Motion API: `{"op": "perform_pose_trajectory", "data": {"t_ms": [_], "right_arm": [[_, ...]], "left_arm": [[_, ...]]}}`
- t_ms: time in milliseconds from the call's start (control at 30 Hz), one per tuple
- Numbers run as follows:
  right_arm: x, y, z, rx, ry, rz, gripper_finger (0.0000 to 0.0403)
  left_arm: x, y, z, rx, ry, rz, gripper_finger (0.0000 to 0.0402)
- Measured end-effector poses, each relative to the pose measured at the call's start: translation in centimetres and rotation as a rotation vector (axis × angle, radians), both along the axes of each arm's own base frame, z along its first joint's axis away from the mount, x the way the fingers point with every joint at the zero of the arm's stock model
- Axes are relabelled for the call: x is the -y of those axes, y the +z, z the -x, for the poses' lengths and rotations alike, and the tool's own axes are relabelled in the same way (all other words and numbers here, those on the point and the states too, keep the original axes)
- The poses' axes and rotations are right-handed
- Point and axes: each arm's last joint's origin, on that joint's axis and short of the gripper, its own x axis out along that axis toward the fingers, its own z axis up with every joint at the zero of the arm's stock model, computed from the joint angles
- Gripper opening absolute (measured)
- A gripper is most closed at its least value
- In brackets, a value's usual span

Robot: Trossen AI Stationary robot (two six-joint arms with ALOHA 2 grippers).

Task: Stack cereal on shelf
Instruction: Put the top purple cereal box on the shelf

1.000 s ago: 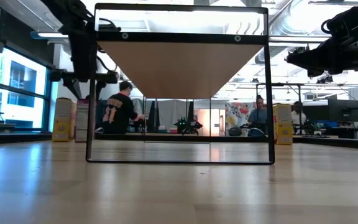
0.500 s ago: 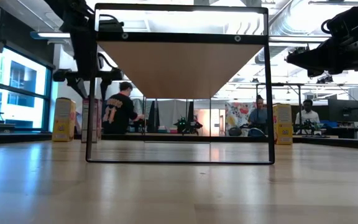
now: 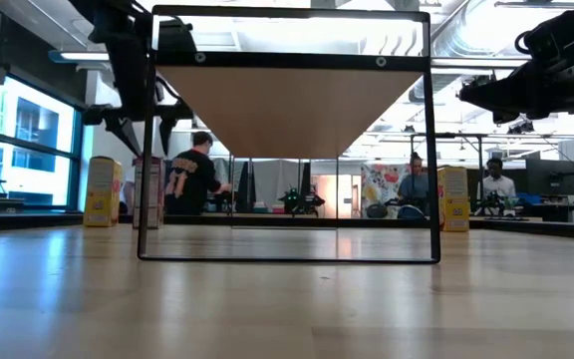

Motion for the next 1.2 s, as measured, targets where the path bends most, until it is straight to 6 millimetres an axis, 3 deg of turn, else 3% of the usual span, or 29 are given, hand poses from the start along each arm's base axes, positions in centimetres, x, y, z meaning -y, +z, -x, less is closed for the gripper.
{"op": "perform_pose_trajectory", "data": {"t_ms": [867, 1200], "right_arm": [[0.00, 0.01, 0.00, 0.000, 0.000, 0.000, 0.0000], [0.00, 0.01, 0.00, 0.001, 0.000, 0.000, 0.0000]], "left_arm": [[0.24, 0.36, 0.03, 0.009, -0.107, 0.046, 0.0232], [0.14, 0.44, 0.14, -0.008, -0.066, 0.006, 0.0302]]}}
